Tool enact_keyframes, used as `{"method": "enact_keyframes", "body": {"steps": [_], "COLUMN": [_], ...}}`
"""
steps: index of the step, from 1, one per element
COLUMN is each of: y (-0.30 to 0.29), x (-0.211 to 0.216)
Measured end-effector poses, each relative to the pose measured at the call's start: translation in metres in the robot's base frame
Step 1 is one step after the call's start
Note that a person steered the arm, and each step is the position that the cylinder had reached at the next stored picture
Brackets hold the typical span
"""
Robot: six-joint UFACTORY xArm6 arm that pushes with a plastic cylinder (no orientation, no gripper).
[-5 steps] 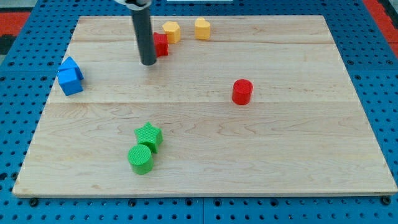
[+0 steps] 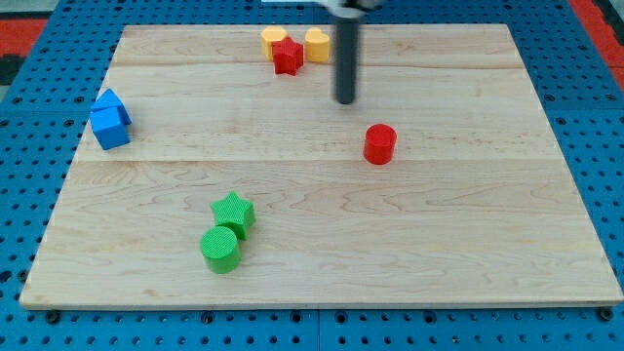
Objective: Move the red circle into the red star
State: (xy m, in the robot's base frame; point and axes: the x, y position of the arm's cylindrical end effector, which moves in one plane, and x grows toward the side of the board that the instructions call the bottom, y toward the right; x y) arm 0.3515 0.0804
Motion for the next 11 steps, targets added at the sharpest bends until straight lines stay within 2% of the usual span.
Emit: {"method": "enact_keyframes", "body": {"steps": [1,2,4,5,6,11], "y": [0.042,0.009,-0.077,-0.074,-0.096,-0.095], "x": [0.08,0.098,-0.042,-0.013,-0.009,-0.009]}}
